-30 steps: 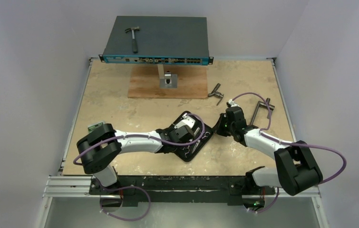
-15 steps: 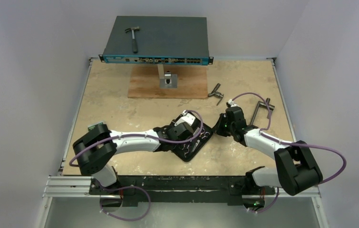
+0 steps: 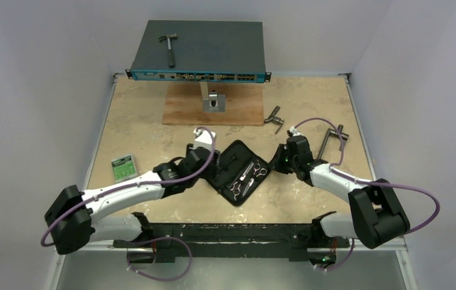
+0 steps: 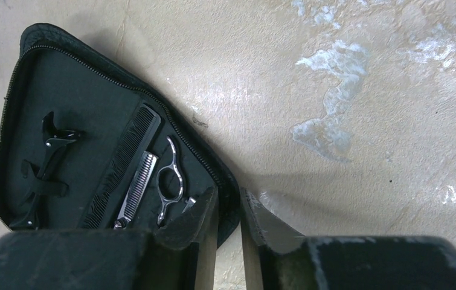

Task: Sort the hair-cutting tools
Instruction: Close the hairdressing tool bag at the center of the board.

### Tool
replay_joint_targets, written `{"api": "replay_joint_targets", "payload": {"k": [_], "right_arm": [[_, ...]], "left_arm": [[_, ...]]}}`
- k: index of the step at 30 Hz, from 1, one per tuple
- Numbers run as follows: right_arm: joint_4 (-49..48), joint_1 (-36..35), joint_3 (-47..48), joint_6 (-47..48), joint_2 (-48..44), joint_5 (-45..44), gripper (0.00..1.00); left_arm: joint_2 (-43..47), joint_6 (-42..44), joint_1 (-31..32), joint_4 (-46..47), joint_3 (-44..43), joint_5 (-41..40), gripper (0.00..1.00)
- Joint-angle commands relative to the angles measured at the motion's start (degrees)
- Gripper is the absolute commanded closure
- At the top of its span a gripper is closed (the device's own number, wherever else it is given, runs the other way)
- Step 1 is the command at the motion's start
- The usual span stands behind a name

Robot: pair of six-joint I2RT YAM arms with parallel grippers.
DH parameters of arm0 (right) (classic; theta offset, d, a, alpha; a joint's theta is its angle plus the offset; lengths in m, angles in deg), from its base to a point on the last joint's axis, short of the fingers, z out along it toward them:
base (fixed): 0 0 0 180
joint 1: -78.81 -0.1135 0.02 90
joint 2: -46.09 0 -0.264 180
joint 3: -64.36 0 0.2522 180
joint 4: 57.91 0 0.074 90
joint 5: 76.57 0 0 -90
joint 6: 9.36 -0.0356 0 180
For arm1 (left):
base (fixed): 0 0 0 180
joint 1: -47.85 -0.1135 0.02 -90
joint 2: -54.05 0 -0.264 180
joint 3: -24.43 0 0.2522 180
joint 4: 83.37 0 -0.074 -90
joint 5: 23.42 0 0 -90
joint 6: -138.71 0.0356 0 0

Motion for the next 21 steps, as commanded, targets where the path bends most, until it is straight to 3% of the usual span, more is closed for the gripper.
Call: {"api": "replay_joint_targets", "payload": {"k": [1, 7, 16, 21], "right_arm": [[-0.6, -0.1, 1.6, 0.6, -0.8, 1.3, 0.77], [-1.4, -0.1, 0.9, 0.2, -1.4, 2.5, 0.59], [-3.0, -0.1, -0.6, -0.4, -0.6, 3.7, 0.58], [-4.1, -0.1, -1.3, -0.7, 0.2, 4.5, 0.58]], "left_arm": [[7.4, -8.3, -9.2, 5.1, 9.7, 7.8, 0.37], [10.7, -12.1, -18.0, 17.0, 17.4, 21.3, 0.33], [3.4, -14.4, -19.9, 27.5, 17.9, 32.6, 0.34], [1.2, -14.8, -19.9, 32.6, 19.2, 37.3, 0.44]]}}
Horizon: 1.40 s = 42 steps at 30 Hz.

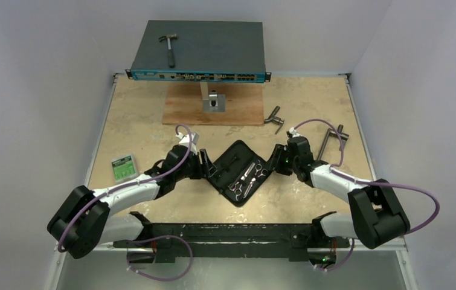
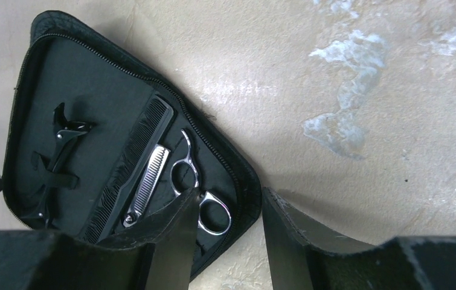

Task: Sort the hair-cutting tools
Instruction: Close the hairdressing tool bag at the center of the board.

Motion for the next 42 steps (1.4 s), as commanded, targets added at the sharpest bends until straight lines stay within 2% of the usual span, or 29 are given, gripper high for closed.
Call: {"api": "replay_joint_targets", "payload": {"k": [1, 4, 8, 11, 20, 31, 42], "right_arm": [[-2.9, -0.1, -0.6, -0.4, 0.3, 1.8, 0.58], [-3.2, -0.1, -0.6, -0.6, 0.7, 2.1, 0.58], [-3.5, -0.1, -0.6, -0.7, 0.8, 2.2, 0.58], [-3.5, -0.1, -0.6, -0.9, 0.8, 2.1, 0.58], [-2.9, -0.1, -0.7, -1.0, -0.1, 1.5, 0.58], [-0.9, -0.1, -0.9, -1.3, -3.7, -0.6, 0.57], [1.8, -0.1, -0.4, -2.1, -8.3, -3.3, 0.57]], "left_arm": [[-0.4, -1.4, -0.4, 9.2, 1.1, 7.2, 0.46], [0.8, -0.8, -0.4, 10.1, 1.4, 8.5, 0.54], [2.9, 0.7, -0.1, 11.3, 1.3, 11.2, 0.57], [4.0, 2.7, 1.6, 10.0, -0.1, 11.6, 0.57], [0.9, 10.5, 13.4, 0.0, -8.8, 3.9, 0.55], [-4.8, 12.2, 18.4, -1.2, -11.7, 2.0, 0.55], [-8.2, 12.5, 20.1, -2.1, -13.4, 1.2, 0.55]]}}
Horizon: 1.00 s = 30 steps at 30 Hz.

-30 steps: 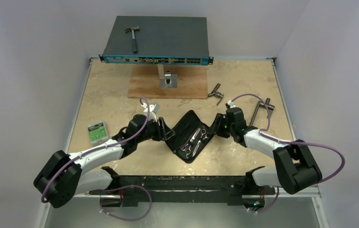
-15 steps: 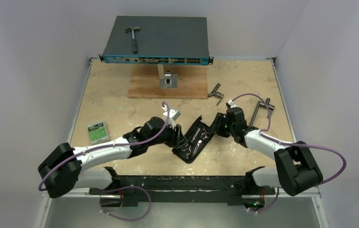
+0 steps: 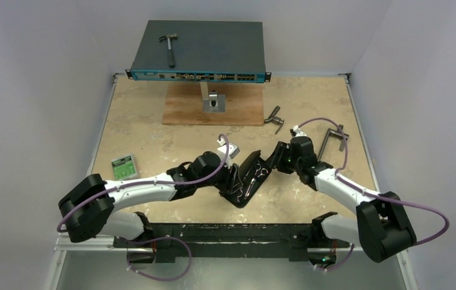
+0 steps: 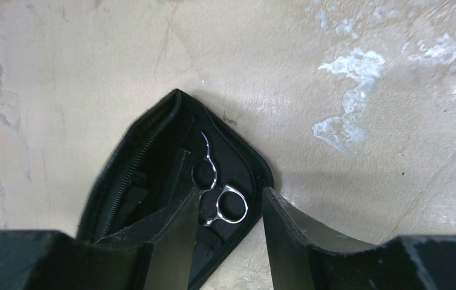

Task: Sort the hair-cutting tools
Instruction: Close the hairdressing tool bag at the center of the board.

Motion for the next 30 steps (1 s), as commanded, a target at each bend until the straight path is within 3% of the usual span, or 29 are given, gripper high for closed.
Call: {"api": "replay_joint_targets", "payload": {"k": [1, 10, 16, 23, 30], "right_arm": [[1.9, -0.2, 0.1, -1.3, -4.5, -3.4, 0.56], [2.2, -0.2, -0.8, -4.9, -12.0, -0.3, 0.53], [-2.9, -0.1, -2.1, -5.5, -8.9, 6.0, 0.66], [-6.5, -0.1, -5.6, -5.2, -3.9, 6.9, 0.84], [-11.0, -0.1, -10.1, -6.0, 1.6, 7.2, 0.87]], "left_arm": [[-2.1, 1.5, 1.2, -0.4, -3.0, -1.1, 0.55], [-10.2, 4.7, 5.8, -3.9, -7.3, -4.0, 0.54], [-14.2, 4.9, 7.4, -3.3, -8.8, -3.9, 0.54], [-16.9, 4.7, 8.4, -2.8, -9.5, -5.0, 0.54], [-14.2, 3.7, 8.5, -2.6, -8.0, -8.0, 0.51]]}}
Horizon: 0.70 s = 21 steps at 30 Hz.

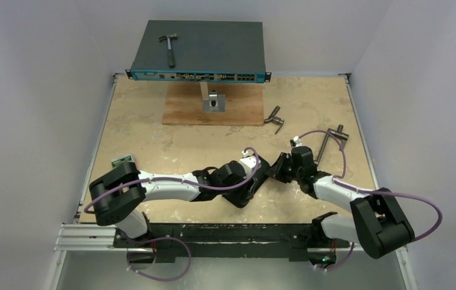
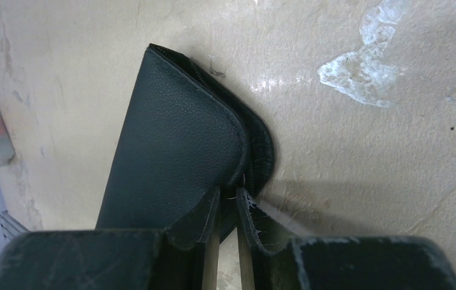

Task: Sort the hair-cutting tools
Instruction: Close the hairdressing tool bag at the center of the board.

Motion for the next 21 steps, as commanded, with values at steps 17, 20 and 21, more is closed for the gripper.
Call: {"api": "replay_joint_targets", "payload": {"k": [17, 20, 21], "right_arm": [[-1.2, -0.1, -1.7, 0.0, -0.1, 0.5, 0.84], [-0.3, -0.1, -1.6, 0.1, -0.8, 0.9, 0.8], [0.0, -0.1, -1.6, 0.1, -1.2, 1.3, 0.78]], "left_arm": [[3.3, -7.7, -9.6, -2.8, 0.0, -7.5, 0.43], [0.2, -8.4, -9.6, -0.9, -0.1, -4.8, 0.44], [-0.2, -8.8, -9.6, -0.1, 0.2, -4.1, 0.44]]}}
